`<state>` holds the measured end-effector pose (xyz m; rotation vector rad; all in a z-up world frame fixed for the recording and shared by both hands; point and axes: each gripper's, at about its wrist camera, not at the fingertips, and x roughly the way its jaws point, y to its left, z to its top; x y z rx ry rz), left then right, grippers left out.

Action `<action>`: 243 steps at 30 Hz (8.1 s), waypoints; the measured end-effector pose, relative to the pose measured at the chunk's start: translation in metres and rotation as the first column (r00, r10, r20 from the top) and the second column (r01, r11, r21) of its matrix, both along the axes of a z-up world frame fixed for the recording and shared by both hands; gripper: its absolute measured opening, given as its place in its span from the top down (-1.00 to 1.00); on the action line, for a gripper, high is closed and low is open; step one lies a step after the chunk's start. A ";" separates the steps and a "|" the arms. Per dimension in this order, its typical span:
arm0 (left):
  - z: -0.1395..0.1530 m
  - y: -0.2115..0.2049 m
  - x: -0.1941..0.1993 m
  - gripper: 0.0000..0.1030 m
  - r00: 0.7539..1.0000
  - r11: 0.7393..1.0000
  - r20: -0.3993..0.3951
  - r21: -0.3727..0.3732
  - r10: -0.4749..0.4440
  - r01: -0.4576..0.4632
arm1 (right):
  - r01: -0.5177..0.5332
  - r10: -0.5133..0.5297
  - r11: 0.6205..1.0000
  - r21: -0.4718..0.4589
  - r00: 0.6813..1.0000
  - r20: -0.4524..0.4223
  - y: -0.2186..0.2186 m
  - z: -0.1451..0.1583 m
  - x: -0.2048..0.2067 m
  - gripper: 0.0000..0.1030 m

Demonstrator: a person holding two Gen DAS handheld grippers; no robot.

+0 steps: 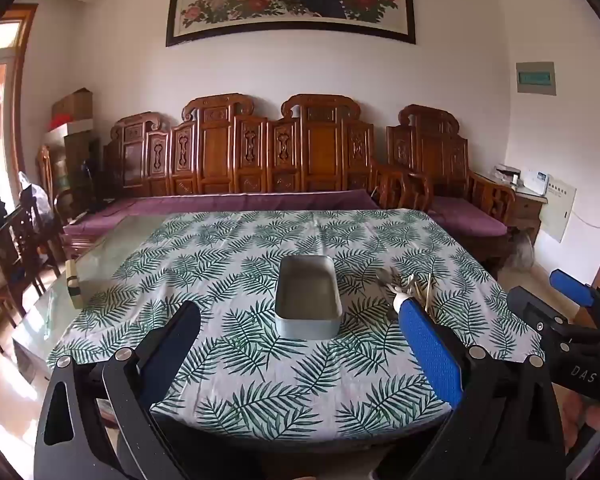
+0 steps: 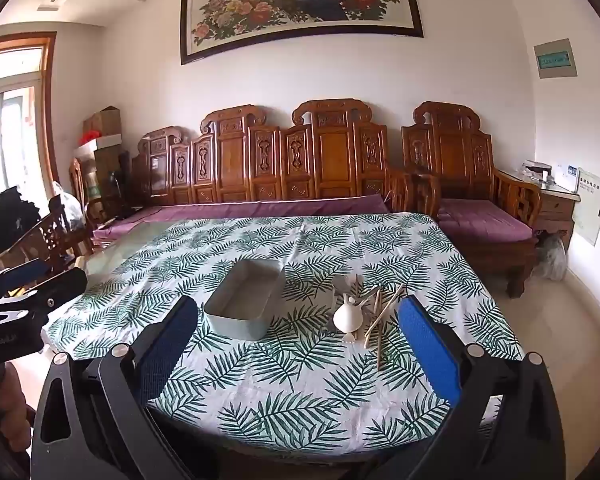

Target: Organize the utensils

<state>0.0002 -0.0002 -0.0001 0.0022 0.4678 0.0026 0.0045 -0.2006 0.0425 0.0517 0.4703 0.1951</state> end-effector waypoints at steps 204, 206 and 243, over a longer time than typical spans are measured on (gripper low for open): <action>-0.185 -0.180 0.345 1.00 0.730 0.933 -0.581 -0.213 -0.359 0.289 | 0.003 -0.013 1.000 -0.022 0.871 -0.491 -0.131 -0.206 0.277 0.32; -0.182 -0.183 0.341 1.00 0.731 0.929 -0.575 -0.203 -0.369 0.309 | 0.004 -0.017 1.000 -0.026 0.871 -0.492 -0.131 -0.206 0.277 0.32; -0.199 -0.212 0.349 0.69 0.680 0.926 -0.634 -0.188 -0.369 0.328 | 0.045 -0.042 0.999 -0.007 0.853 -0.520 -0.151 -0.214 0.280 0.32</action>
